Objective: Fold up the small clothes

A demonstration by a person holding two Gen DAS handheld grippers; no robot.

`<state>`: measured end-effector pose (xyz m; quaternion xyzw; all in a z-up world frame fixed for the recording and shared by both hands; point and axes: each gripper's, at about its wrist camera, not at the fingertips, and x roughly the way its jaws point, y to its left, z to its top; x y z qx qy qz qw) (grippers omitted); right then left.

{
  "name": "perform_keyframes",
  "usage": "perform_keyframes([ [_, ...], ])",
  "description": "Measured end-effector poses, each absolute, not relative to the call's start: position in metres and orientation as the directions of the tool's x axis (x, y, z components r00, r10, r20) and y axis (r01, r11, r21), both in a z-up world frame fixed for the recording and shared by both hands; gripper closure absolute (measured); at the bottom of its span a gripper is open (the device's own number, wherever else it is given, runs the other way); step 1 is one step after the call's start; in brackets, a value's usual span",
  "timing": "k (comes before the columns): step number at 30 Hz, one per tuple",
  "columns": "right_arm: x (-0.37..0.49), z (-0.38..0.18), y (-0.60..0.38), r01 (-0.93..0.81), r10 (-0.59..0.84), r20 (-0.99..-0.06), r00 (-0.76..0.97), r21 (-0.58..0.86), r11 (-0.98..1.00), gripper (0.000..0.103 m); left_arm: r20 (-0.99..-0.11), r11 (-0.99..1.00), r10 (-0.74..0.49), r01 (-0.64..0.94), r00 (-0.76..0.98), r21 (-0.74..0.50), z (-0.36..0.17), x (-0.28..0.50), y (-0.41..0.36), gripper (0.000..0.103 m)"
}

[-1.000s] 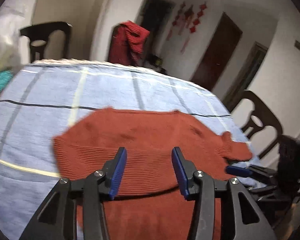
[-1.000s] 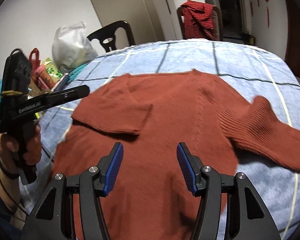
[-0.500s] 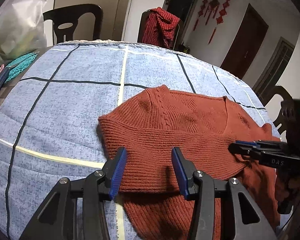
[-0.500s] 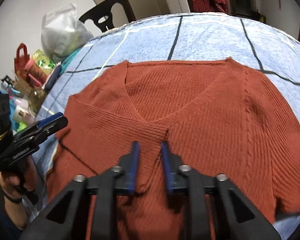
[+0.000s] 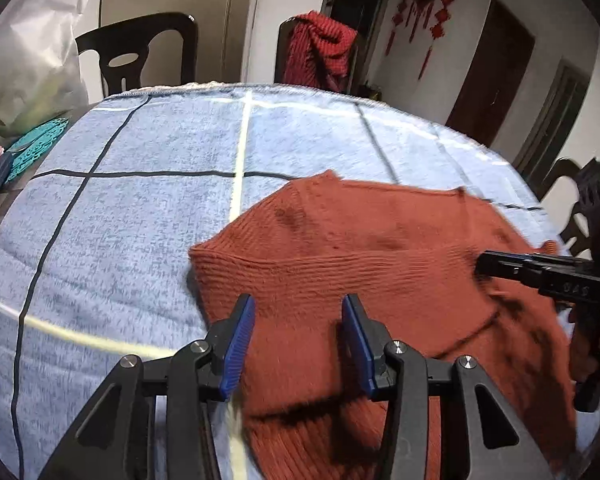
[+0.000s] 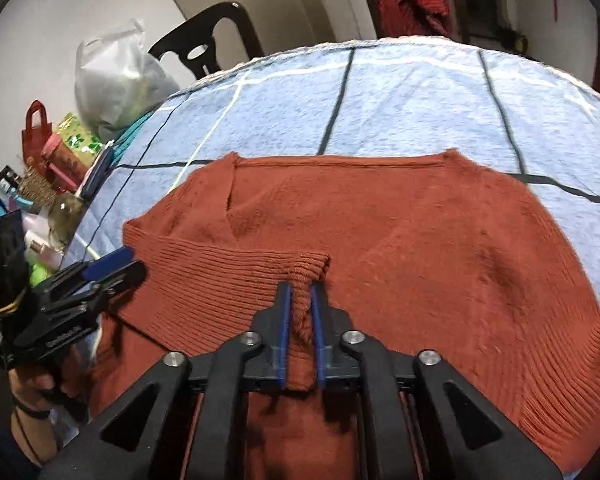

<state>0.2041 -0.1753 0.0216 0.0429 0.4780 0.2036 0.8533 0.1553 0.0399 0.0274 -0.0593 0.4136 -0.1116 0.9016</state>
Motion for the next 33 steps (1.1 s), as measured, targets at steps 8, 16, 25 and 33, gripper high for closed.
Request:
perform_keyframes([
  [8, 0.171, 0.013, -0.166, -0.384, 0.381, -0.814, 0.440, 0.213, 0.898, 0.090, -0.753, 0.978, -0.206, 0.156, 0.625, -0.138, 0.019, 0.145, 0.035, 0.055],
  [16, 0.127, 0.050, -0.184, -0.389, 0.346, -0.766, 0.541, 0.137, 0.911, 0.067, -0.726, 0.983, -0.181, 0.139, 0.664, -0.118, 0.045, 0.103, 0.028, 0.055],
  [25, 0.072, 0.062, -0.194, -0.303, 0.251, -0.734, 0.631, 0.065, 0.951, 0.065, -0.688, 0.979, -0.204, 0.145, 0.697, -0.144, 0.057, 0.055, 0.007, 0.055],
  [33, 0.042, 0.064, -0.209, -0.268, 0.206, -0.722, 0.661, 0.028, 0.963, 0.065, -0.682, 0.974, -0.222, 0.192, 0.697, -0.121, 0.065, 0.035, -0.022, 0.055],
])
